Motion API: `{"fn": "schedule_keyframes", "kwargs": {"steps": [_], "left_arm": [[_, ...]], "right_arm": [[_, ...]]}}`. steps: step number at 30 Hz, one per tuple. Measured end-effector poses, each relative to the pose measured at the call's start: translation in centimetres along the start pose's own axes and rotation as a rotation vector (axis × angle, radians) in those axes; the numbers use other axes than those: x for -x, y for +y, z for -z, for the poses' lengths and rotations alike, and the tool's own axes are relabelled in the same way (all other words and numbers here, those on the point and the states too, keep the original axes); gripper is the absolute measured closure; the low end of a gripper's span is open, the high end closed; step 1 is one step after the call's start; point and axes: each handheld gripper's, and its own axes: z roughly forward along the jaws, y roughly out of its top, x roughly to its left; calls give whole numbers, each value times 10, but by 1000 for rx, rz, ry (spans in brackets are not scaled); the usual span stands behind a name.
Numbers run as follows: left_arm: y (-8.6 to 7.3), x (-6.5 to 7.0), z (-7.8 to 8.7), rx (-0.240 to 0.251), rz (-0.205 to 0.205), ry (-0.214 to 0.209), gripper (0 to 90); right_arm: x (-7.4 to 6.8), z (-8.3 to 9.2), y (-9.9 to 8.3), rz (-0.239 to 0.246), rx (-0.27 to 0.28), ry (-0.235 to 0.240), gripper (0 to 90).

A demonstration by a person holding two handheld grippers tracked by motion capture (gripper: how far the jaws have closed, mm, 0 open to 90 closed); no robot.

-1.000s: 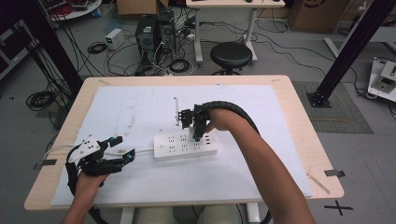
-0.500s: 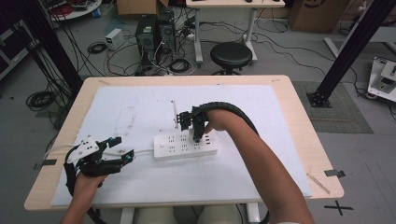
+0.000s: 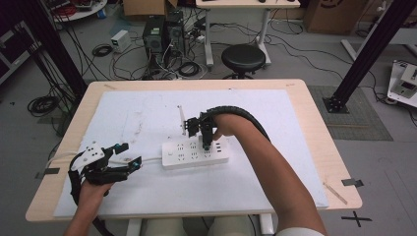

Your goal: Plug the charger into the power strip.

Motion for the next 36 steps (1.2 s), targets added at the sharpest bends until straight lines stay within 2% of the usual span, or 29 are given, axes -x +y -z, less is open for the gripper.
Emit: {"fn": "schedule_keyframes", "kwargs": {"steps": [7, 9, 12, 13, 15, 16, 17, 18, 20, 23, 25, 28, 32, 36], "left_arm": [[1, -1, 3, 0, -1, 5, 238], [0, -2, 5, 0, 3, 11, 238], [0, -4, 8, -7, 2, 13, 237], [0, -4, 9, -8, 0, 16, 238], [0, -5, 10, -4, 3, 21, 238], [0, -6, 11, 3, 10, 26, 238], [0, -6, 11, 3, 10, 26, 237], [0, -6, 11, 11, 13, 28, 238], [1, -5, 10, 10, 10, 26, 237], [1, -3, 8, 8, 9, 20, 238], [2, -1, 7, 11, 7, 18, 238], [3, 0, 5, 10, 2, 15, 238], [3, 0, 4, 10, 2, 9, 237], [3, 1, 2, 11, 1, 6, 238]], "right_arm": [[1, -4, -4, 0, 40, 9, 633], [1, -4, -7, -21, 65, 14, 629], [3, -5, -16, -54, 142, 28, 612], [3, -4, -18, -76, 171, 34, 592], [5, -1, -24, -133, 223, 36, 432], [6, 2, -27, -178, 243, 29, 384], [6, 2, -27, -178, 243, 29, 384], [7, 9, -37, -250, 313, 23, 288], [7, 11, -41, -291, 342, 18, 240], [5, 13, -45, -362, 373, -20, 211], [4, 14, -49, -410, 414, -28, 210], [1, 18, -57, -437, 457, -58, 210], [-4, 24, -71, -446, 524, -32, 210], [-10, 28, -88, -501, 578, -7, 194]]}}
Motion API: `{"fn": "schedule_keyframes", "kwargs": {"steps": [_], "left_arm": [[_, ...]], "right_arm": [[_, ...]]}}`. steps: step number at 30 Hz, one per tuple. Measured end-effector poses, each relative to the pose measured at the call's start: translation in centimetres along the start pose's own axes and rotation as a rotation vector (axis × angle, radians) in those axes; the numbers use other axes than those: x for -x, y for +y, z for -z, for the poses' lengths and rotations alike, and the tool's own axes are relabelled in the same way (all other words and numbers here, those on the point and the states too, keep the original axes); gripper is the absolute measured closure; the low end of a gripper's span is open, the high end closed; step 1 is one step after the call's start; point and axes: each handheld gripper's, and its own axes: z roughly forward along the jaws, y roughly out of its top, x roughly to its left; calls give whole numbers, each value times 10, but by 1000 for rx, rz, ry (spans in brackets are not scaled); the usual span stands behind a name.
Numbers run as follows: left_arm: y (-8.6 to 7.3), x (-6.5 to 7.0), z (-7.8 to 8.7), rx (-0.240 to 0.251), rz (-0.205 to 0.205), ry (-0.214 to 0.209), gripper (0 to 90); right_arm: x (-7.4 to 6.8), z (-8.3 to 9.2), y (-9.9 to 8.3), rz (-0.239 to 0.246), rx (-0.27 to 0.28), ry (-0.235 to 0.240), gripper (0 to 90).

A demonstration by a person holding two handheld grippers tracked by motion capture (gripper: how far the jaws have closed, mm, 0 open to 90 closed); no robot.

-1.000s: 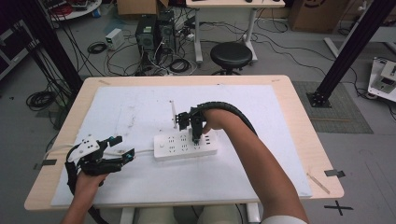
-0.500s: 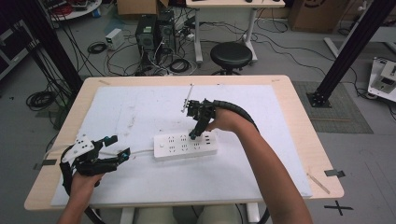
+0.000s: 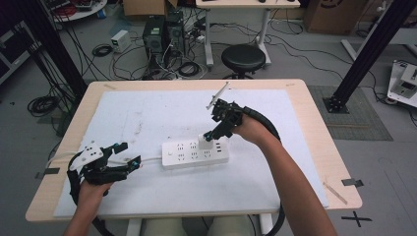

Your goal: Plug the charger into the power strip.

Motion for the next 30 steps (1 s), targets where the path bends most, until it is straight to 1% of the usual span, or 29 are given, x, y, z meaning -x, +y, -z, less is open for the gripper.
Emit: {"fn": "schedule_keyframes", "kwargs": {"steps": [1, 2, 4, 5, 10, 12, 16, 18, 19, 20, 23, 24, 28, 29, 30], "left_arm": [[0, 0, -1, 0, 1, -3, 238], [0, 1, -1, -1, 1, -6, 238], [1, 1, -2, 1, 2, -6, 238], [1, 1, -2, 2, 3, -7, 238], [1, 1, -1, 4, -1, -12, 238], [1, 1, 0, 9, -2, -8, 237], [2, 2, 0, 22, -3, -6, 237], [3, 3, -1, 27, -4, -5, 238], [3, 3, -1, 29, -6, -2, 238], [3, 3, -1, 36, -5, -2, 238], [4, 4, -1, 43, -11, 3, 238], [4, 5, -1, 42, -10, 3, 238], [4, 4, -1, 48, -16, 4, 238], [4, 4, -1, 48, -16, 4, 237], [4, 4, -1, 52, -17, 6, 237]], "right_arm": [[1, 3, -3, 2, 5, 0, 165], [1, 6, -6, -15, 12, 6, 145], [2, 13, -12, -20, 39, -3, 131], [1, 16, -15, -32, 56, -20, 130], [1, 34, -31, -59, 130, -83, 130], [-1, 40, -38, -74, 158, -111, 130], [-6, 50, -57, -113, 208, -160, 130], [-8, 52, -67, -128, 221, -180, 130], [-9, 52, -73, -141, 232, -191, 130], [-10, 53, -79, -166, 239, -195, 131], [-13, 52, -98, -203, 255, -212, 131], [-14, 52, -103, -209, 258, -224, 131], [-18, 53, -121, -241, 305, -246, 131], [-18, 53, -121, -241, 305, -246, 131], [-19, 53, -125, -248, 319, -254, 131]]}}
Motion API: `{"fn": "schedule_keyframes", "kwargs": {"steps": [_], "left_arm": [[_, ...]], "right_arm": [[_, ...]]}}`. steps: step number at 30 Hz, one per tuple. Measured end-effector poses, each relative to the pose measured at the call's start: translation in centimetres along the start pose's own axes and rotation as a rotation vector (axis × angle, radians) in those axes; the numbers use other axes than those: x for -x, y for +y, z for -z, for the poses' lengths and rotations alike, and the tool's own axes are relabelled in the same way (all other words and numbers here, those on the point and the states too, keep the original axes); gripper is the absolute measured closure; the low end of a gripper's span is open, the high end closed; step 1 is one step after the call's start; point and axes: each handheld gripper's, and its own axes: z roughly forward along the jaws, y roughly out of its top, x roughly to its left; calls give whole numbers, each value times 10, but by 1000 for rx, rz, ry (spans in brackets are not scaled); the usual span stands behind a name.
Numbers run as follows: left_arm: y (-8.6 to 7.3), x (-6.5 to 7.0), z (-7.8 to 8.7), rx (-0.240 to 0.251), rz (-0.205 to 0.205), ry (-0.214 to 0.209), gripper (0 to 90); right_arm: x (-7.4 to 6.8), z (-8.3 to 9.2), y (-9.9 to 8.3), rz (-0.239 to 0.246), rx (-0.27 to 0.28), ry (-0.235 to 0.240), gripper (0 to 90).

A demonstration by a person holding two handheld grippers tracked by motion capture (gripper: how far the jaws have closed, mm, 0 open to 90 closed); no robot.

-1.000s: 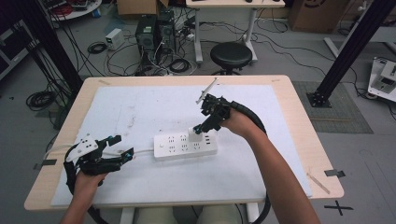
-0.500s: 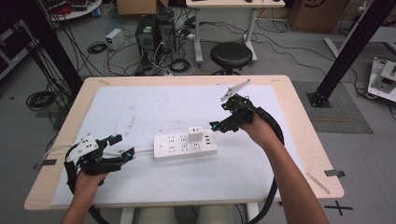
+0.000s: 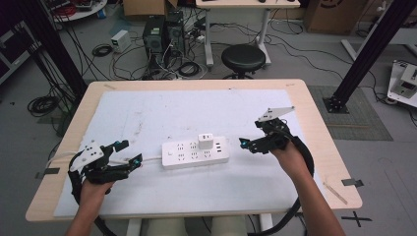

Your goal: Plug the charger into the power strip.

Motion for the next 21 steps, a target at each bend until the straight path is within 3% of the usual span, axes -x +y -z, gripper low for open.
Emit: {"fn": "schedule_keyframes", "kwargs": {"steps": [8, 13, 21], "left_arm": [[0, 0, 1, 7, 3, 2, 238], [1, 1, 2, 8, -3, 4, 238], [2, 4, 1, 8, -7, -2, 237]], "right_arm": [[-3, 12, -36, -66, 100, -39, 131], [-3, 14, -49, -96, 115, -50, 131], [-5, 19, -59, -102, 146, -64, 131]]}}
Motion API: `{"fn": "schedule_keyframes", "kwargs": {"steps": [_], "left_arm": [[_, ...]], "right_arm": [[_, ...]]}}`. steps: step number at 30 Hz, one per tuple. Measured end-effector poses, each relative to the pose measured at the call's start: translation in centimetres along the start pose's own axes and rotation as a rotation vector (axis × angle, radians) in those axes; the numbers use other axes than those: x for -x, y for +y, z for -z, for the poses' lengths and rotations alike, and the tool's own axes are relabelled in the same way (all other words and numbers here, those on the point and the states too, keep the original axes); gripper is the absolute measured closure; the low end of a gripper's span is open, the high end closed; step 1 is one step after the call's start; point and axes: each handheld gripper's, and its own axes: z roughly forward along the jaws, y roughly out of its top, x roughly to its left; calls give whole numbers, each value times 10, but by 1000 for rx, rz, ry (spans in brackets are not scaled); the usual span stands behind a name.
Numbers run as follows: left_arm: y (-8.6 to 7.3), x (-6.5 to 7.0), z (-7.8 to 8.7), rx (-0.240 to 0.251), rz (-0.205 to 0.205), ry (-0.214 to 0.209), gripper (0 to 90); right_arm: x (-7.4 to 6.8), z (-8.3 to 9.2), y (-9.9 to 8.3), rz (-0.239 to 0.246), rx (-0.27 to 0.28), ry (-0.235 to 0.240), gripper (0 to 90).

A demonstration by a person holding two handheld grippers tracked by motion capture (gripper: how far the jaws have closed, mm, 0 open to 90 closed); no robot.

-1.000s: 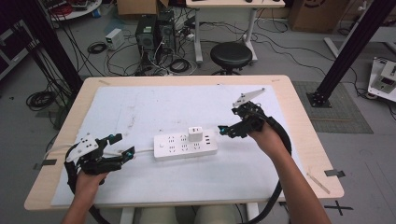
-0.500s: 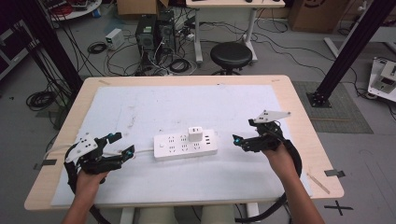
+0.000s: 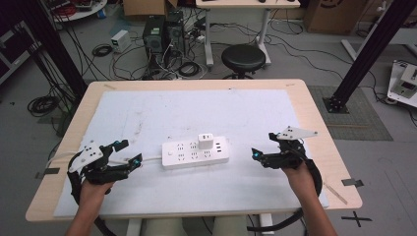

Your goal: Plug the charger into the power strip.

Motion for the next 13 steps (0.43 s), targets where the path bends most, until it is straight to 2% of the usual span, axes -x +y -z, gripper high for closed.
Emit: {"fn": "schedule_keyframes", "kwargs": {"steps": [13], "left_arm": [[0, 1, 1, 0, 2, 0, 238]], "right_arm": [[-1, 0, -5, -7, -1, 2, 131]]}}
